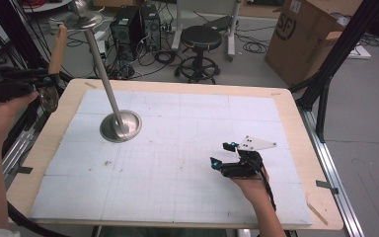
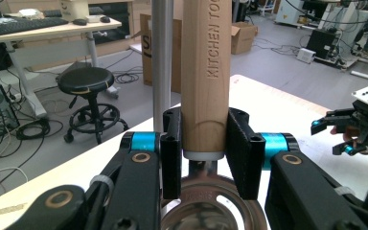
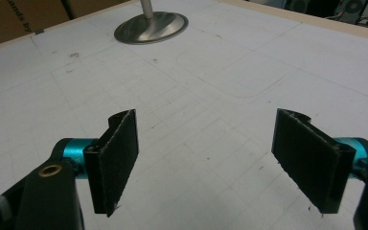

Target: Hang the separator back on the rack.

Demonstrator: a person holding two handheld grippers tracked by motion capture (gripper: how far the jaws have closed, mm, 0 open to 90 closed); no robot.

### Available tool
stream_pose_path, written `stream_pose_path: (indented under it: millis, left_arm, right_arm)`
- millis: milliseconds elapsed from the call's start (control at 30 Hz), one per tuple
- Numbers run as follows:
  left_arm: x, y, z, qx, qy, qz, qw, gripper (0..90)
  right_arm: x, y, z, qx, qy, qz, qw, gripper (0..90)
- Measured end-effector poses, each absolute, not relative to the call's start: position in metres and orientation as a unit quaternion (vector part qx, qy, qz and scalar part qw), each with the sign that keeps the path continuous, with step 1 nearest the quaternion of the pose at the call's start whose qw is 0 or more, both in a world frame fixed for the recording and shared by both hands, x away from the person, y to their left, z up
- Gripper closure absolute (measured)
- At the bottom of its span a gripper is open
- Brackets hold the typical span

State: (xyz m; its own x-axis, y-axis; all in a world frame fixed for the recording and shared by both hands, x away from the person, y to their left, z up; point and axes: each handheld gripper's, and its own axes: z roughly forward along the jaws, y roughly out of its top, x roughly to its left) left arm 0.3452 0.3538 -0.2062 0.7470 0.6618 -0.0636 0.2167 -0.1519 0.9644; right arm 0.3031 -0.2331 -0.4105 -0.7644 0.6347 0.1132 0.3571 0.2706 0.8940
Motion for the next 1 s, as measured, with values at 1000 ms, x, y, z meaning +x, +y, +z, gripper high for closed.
stream_pose_path:
  millis: [1000]
  left_arm:
    - [0.371, 0.328, -0.223, 0.739, 0.332, 0.16, 0.564, 64.0]
  right_arm:
    - [0.303, -0.235, -0.41, 0.316, 0.784, 0.516, 0.135, 23.4]
